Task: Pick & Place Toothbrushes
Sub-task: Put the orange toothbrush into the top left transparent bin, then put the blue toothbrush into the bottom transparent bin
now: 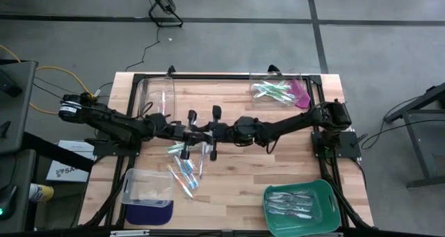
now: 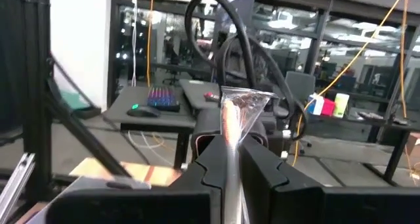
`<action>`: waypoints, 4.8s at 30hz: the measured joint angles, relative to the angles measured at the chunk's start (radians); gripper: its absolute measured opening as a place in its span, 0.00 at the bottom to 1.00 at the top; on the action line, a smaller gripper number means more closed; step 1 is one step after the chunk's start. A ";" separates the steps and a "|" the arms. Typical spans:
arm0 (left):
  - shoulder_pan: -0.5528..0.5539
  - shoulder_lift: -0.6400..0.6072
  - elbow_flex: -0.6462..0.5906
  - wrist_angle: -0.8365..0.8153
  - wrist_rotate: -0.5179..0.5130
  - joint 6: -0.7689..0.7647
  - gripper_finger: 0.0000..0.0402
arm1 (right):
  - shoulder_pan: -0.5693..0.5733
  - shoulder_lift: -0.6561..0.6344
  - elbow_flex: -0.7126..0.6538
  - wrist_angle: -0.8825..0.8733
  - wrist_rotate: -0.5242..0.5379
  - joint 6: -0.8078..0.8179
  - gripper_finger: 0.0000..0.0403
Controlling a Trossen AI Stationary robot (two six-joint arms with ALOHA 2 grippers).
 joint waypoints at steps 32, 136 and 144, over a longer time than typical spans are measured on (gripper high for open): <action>-0.001 -0.619 0.000 -1.001 -0.820 0.209 0.04 | 0.429 -0.198 0.000 -0.714 1.117 0.265 0.70; 0.687 -0.994 0.097 -1.446 0.037 -0.030 0.15 | 0.223 -0.197 -0.001 -1.034 0.635 0.894 0.70; 0.530 -1.039 -0.077 -1.195 0.024 -0.066 0.15 | 0.054 -0.197 -0.001 -0.919 0.334 0.759 0.65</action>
